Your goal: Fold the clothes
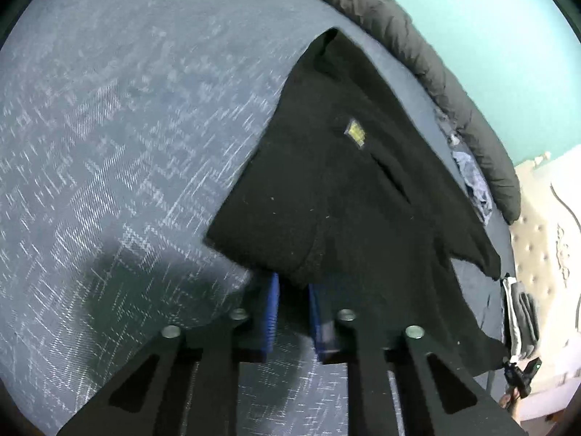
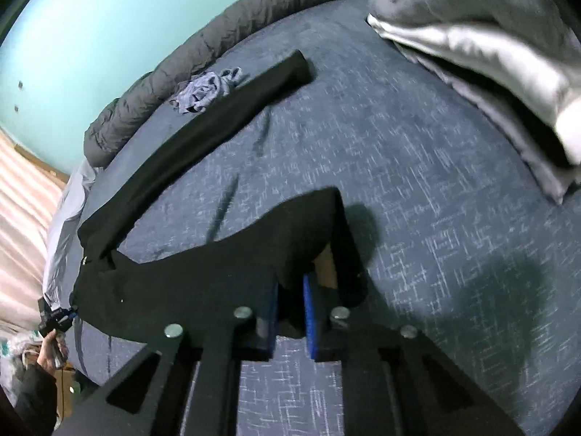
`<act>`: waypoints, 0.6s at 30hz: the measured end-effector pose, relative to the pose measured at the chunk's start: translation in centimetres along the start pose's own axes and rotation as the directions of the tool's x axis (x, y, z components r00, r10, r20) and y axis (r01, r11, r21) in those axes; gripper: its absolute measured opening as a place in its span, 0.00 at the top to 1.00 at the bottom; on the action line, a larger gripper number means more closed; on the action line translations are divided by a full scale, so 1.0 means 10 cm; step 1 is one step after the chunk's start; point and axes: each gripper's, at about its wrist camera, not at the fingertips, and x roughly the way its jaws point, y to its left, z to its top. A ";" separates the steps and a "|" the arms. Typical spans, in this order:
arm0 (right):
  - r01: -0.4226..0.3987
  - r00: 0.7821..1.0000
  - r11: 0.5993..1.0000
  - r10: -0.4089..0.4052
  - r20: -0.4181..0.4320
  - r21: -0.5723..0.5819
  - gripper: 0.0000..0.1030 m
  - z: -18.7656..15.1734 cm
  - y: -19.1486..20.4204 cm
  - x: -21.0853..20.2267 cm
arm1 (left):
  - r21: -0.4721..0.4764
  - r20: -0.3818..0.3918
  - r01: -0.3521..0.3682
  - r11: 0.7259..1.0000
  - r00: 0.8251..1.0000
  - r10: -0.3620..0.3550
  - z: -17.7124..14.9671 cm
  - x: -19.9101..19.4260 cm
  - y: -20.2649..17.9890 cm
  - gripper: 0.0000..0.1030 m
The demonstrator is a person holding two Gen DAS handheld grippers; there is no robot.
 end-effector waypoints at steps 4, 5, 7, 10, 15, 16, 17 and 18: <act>0.000 0.998 1.000 0.002 0.069 -0.024 0.93 0.14 0.10 -0.26 | 0.009 0.047 0.035 0.999 0.998 -0.036 0.08 -0.27 -0.05 0.92; -0.004 0.996 1.000 0.007 0.086 -0.028 0.93 0.19 0.13 -0.35 | 0.014 0.060 0.043 0.999 0.997 -0.043 0.11 -0.36 -0.07 0.92; -0.016 0.993 0.999 0.022 0.118 -0.045 0.93 0.29 0.22 -0.53 | 0.006 0.088 0.067 0.998 0.994 -0.067 0.18 -0.56 -0.09 0.94; -0.038 0.984 0.997 0.049 0.173 -0.063 0.94 0.44 0.31 -0.85 | 0.006 0.116 0.096 0.995 0.989 -0.096 0.25 -0.79 -0.14 0.95; -0.043 0.979 0.996 0.058 0.193 -0.082 0.94 0.37 0.28 -1.03 | 0.021 0.091 0.095 0.995 0.991 -0.096 0.15 -0.83 -0.13 0.95; -0.036 0.984 0.996 0.048 0.171 -0.076 0.94 0.31 0.24 -0.97 | 0.013 0.081 0.090 0.996 0.993 -0.091 0.12 -0.78 -0.10 0.95; -0.028 0.988 0.997 0.038 0.148 -0.070 0.94 0.24 0.20 -0.92 | 0.001 0.066 0.084 0.996 0.994 -0.084 0.08 -0.71 -0.05 0.95; -0.023 0.993 0.998 0.030 0.117 -0.062 0.94 0.16 0.15 -0.84 | -0.011 0.048 0.078 0.997 0.996 -0.077 0.03 -0.63 -0.01 0.95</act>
